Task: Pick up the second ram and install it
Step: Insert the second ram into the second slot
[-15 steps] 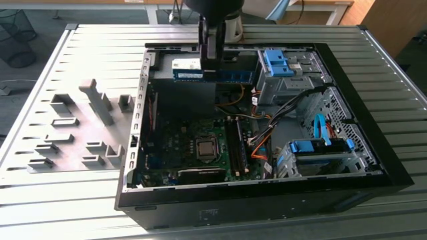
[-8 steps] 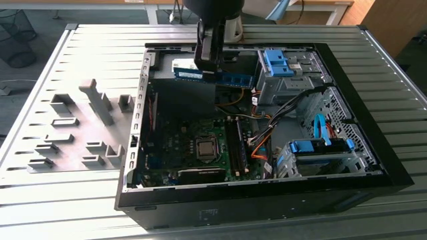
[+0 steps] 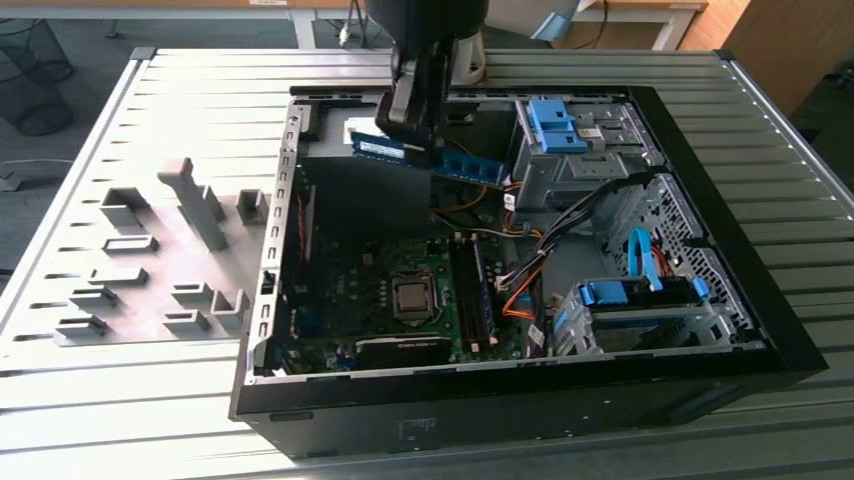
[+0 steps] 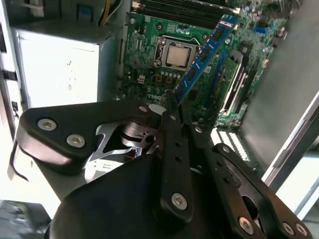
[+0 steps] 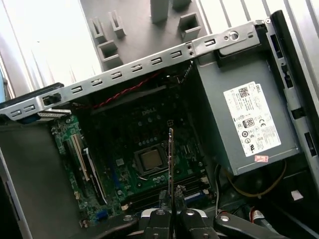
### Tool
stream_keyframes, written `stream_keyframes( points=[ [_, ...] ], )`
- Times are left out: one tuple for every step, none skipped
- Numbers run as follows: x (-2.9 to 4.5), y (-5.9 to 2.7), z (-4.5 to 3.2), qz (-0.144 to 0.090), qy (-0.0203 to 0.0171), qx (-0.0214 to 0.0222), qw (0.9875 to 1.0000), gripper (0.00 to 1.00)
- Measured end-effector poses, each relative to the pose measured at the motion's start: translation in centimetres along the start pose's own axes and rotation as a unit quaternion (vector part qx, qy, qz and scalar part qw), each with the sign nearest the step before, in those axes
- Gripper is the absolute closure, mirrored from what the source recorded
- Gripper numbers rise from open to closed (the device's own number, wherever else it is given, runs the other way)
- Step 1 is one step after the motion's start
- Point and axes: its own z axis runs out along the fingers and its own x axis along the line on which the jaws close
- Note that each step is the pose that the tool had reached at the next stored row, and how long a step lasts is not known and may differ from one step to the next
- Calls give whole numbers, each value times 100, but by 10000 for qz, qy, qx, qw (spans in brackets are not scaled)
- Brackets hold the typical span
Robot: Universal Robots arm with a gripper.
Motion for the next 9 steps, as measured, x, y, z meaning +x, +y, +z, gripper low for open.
stream_keyframes(
  points=[
    [0,0,5,81,1,2,10000,86],
    [0,0,10,165,2,3,9999,86],
    [0,0,15,252,3,4,9997,86],
    [0,0,20,346,5,6,9994,86],
    [0,0,25,436,5,7,9991,86],
    [0,0,31,525,6,8,9986,86],
    [0,0,36,615,7,10,9981,86],
    [0,0,41,705,7,11,9975,86],
    [1,0,47,794,7,12,9968,86]
  ],
)
